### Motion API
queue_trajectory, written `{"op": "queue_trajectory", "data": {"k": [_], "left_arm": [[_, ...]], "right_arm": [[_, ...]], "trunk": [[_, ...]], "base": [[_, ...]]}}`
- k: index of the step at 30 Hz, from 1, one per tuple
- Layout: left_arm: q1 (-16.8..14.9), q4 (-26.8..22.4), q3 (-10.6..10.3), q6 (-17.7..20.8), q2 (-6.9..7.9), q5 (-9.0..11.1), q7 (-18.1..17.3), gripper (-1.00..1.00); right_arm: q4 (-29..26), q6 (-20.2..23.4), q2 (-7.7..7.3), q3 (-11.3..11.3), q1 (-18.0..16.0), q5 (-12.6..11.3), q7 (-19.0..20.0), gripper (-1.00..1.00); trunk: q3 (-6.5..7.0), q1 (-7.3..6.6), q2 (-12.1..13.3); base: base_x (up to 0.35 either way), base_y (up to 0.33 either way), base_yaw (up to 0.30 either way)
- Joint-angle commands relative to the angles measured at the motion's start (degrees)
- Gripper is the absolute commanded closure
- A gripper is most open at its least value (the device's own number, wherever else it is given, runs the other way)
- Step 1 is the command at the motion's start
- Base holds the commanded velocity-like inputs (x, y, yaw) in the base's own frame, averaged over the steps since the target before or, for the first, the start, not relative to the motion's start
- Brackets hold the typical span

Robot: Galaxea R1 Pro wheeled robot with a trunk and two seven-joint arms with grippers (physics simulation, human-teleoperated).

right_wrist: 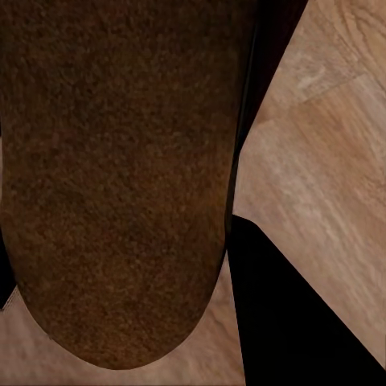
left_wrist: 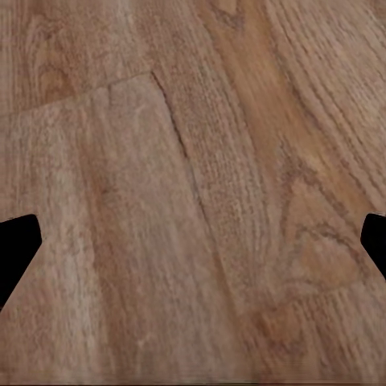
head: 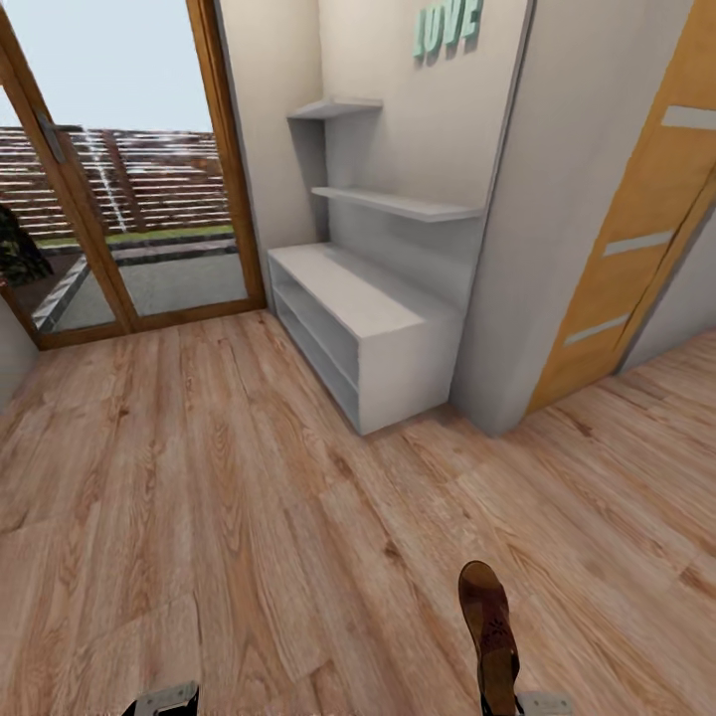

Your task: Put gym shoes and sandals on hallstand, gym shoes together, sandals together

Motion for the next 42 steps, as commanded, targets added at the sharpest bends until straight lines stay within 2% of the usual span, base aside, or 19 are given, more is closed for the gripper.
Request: {"op": "queue_trajectory", "data": {"k": [1,13,25,42], "left_arm": [[-0.04,0.06,-0.17,-0.17,0.00,0.18,0.15,-1.00],[-0.04,0.11,-0.17,-0.17,0.00,0.17,0.15,-1.00],[-0.04,0.12,-0.17,-0.17,0.00,0.25,0.15,-1.00],[-0.04,0.12,-0.17,-0.17,0.00,0.25,0.15,-1.00]], "right_arm": [[0.03,-0.16,0.01,-0.05,-0.01,-0.21,0.01,1.00],[0.03,-0.17,0.04,-0.03,-0.04,-0.21,0.01,1.00],[0.03,-0.24,0.04,0.01,-0.01,-0.21,0.17,1.00],[0.03,-0.24,0.04,0.02,-0.01,-0.21,0.18,1.00]], "trunk": [[-0.11,-0.01,-0.02],[-0.91,-0.01,-0.02],[-1.71,-0.01,-0.02],[-2.84,-0.01,-0.02]], "base": [[0.000,0.000,0.214],[0.056,0.000,0.214],[0.313,0.024,0.214],[0.289,0.189,0.214]]}}
